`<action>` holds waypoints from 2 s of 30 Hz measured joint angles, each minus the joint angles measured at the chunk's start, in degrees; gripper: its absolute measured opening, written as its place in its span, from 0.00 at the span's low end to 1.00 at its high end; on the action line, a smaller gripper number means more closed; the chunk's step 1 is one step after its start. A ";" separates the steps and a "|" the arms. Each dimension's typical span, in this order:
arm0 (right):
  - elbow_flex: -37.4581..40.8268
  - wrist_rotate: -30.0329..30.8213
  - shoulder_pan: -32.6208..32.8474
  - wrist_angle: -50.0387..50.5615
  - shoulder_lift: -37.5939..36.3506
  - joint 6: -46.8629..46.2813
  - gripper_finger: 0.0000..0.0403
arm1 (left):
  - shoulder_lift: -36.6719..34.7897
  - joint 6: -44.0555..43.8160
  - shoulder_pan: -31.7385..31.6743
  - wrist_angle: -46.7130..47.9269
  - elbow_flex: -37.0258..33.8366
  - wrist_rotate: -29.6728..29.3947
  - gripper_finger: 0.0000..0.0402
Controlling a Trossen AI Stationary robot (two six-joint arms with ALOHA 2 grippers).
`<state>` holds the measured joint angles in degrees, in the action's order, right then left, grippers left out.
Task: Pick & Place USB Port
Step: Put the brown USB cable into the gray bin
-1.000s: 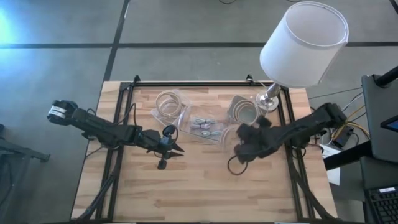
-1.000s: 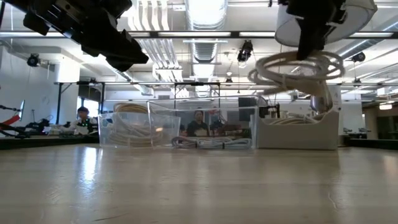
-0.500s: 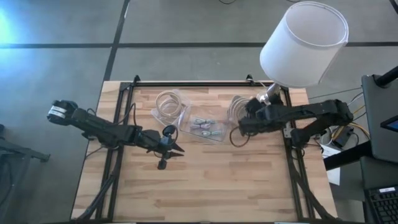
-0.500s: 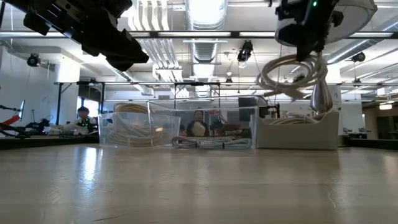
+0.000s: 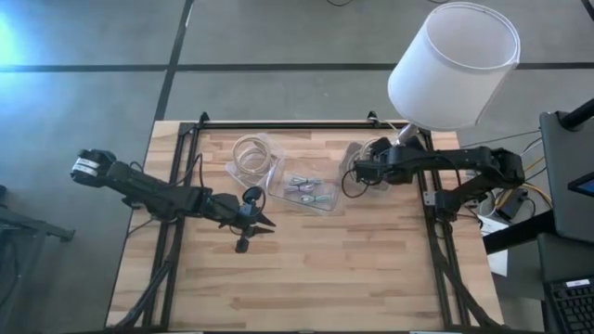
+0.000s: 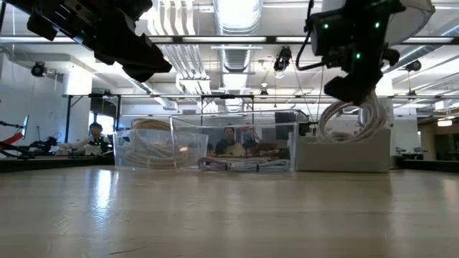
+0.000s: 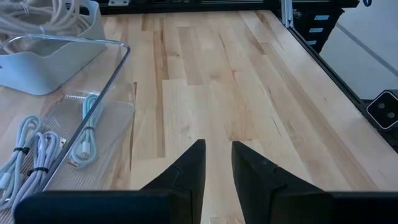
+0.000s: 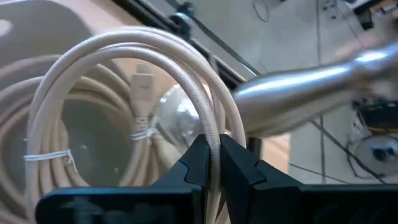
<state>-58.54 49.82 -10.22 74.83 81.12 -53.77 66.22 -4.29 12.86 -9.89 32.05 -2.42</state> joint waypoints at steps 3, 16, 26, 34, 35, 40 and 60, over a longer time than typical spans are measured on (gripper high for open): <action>2.91 -0.06 -0.63 -8.34 0.00 5.24 0.06 | 0.00 0.00 0.00 0.02 0.00 -0.01 0.20; 4.50 -3.13 -1.57 -20.54 -1.15 15.16 0.06 | 0.00 0.00 0.00 0.00 0.02 -0.02 0.20; -0.08 -5.00 -1.42 -19.53 -5.07 15.35 0.06 | 0.00 0.02 0.00 0.01 0.02 -0.04 0.20; 3.93 -9.12 -1.42 -21.78 -2.46 13.64 0.06 | 0.00 0.02 0.00 0.02 0.02 -0.03 0.20; 4.36 -9.80 -1.41 -21.88 -1.85 13.67 0.06 | 0.00 0.01 0.00 0.02 0.02 -0.04 0.20; 4.81 -10.89 -1.35 -21.79 -0.02 14.96 0.06 | 0.00 0.00 0.00 0.02 0.04 -0.02 0.20; 5.09 -14.53 -1.83 -24.59 0.37 20.51 0.22 | 0.00 -0.03 0.02 0.00 0.02 -0.02 0.20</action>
<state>-53.45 35.29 -12.05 50.24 81.49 -33.25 66.22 -4.32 12.88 -9.89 32.08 -2.44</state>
